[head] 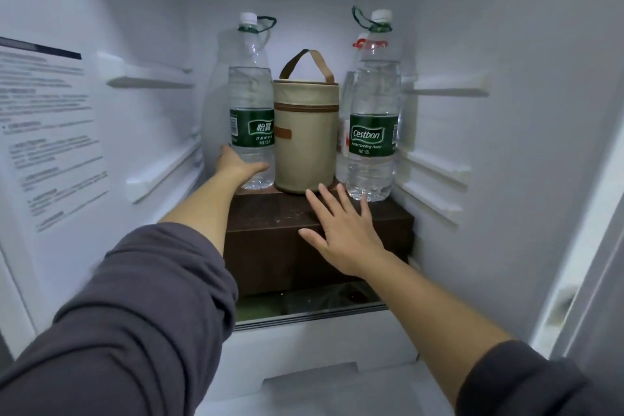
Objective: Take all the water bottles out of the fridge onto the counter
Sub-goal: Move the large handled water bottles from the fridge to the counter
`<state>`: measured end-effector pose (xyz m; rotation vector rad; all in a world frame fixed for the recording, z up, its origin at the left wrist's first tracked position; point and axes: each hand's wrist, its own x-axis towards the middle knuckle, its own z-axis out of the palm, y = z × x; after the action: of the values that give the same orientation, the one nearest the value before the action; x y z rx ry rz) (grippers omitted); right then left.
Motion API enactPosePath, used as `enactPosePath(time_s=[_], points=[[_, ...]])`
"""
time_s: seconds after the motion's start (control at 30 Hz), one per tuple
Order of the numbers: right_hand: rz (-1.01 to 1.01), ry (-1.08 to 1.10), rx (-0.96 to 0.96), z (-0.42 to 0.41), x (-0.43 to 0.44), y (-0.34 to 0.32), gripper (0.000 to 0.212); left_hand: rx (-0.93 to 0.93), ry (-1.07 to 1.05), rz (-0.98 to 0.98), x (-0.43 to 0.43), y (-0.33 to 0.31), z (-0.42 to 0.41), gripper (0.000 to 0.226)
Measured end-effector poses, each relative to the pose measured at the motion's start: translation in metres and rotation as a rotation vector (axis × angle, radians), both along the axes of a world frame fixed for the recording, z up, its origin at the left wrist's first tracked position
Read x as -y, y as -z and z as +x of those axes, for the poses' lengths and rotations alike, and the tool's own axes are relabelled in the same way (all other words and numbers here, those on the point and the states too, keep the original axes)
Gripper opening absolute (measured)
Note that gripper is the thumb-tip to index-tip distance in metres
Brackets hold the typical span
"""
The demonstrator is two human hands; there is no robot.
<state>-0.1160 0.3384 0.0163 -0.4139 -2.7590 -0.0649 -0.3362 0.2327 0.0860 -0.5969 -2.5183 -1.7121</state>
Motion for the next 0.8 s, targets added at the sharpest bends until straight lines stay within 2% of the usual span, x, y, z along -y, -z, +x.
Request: enactPosePath(time_s=[0.17,0.4,0.57,0.8], points=[[-0.006,-0.002,0.010,-0.002,-0.002,0.001,0.071,0.004,0.047,0.051,-0.010,0.003,-0.013,0.093],[-0.035,-0.003,0.019,-0.002,-0.001,-0.001,0.073,-0.047,0.002,0.026,-0.003,0.009,-0.011,0.088],[-0.041,0.010,0.014,-0.002,0.001,-0.003,0.074,-0.089,-0.031,-0.022,0.021,0.014,0.017,0.091],[-0.061,0.020,0.037,0.001,0.005,-0.007,0.077,-0.147,0.031,-0.066,0.055,0.020,0.071,0.098]])
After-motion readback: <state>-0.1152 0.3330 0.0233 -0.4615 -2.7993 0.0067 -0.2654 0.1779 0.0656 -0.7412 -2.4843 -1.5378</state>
